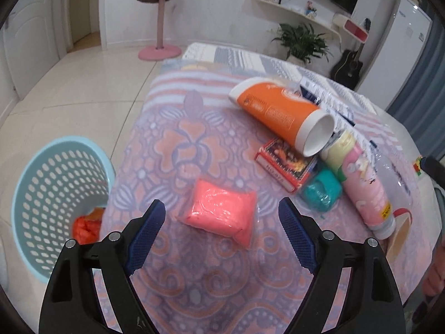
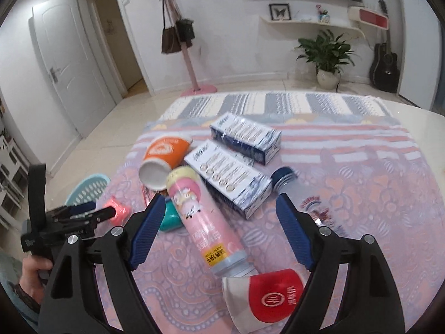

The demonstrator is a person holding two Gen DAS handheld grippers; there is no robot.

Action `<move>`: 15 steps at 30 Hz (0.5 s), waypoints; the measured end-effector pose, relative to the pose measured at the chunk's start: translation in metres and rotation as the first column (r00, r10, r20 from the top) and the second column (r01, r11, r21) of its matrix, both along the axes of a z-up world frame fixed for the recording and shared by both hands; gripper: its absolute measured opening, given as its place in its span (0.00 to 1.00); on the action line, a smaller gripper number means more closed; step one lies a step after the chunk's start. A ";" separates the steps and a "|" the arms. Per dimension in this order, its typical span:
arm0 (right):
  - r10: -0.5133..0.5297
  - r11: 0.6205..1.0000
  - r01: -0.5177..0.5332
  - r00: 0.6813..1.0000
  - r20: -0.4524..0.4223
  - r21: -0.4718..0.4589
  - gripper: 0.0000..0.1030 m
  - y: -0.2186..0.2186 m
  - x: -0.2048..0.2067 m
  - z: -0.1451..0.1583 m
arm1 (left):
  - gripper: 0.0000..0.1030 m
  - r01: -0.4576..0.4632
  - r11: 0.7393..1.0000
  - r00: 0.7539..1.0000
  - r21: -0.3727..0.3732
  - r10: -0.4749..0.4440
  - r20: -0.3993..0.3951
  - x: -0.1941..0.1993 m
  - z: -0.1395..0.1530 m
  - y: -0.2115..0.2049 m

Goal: Collect trash
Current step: 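Grasp the pink bottle with the right gripper while the left grasps the pink packet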

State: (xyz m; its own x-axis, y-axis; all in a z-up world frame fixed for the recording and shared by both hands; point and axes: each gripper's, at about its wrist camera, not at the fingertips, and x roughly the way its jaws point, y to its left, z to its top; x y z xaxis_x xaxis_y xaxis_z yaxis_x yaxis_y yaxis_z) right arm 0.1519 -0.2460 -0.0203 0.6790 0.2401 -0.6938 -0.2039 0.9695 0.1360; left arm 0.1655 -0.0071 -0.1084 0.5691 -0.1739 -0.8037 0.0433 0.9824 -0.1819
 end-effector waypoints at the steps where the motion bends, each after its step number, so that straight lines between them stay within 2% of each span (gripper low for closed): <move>1: 0.012 1.000 -0.012 1.000 -0.014 -0.021 0.75 0.005 0.002 -0.006 | 0.79 0.000 1.000 1.000 -0.002 0.000 -0.006 0.001 -0.002 0.000; 8: 0.061 0.989 -0.073 0.993 -0.096 -0.131 0.75 0.038 0.024 -0.035 | 0.77 0.013 1.000 0.999 0.017 -0.012 -0.047 0.006 -0.017 0.001; 11: 0.081 0.982 -0.099 0.990 -0.118 -0.160 0.75 0.045 0.030 -0.041 | 0.69 0.015 1.000 0.999 0.005 -0.014 -0.051 0.008 -0.018 0.003; 15: 0.092 0.970 -0.123 0.984 -0.152 -0.209 0.75 0.053 0.038 -0.050 | 0.54 0.025 0.999 0.999 0.021 -0.024 -0.044 0.009 -0.017 0.002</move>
State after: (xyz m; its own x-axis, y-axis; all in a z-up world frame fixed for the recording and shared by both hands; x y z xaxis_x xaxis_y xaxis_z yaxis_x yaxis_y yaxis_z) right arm 0.1899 -0.1934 -0.0700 0.5497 0.1400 -0.8235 -0.3024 0.9523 -0.0400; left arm 0.1743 -0.0055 -0.1255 0.5289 -0.1700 -0.8315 0.0596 0.9848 -0.1634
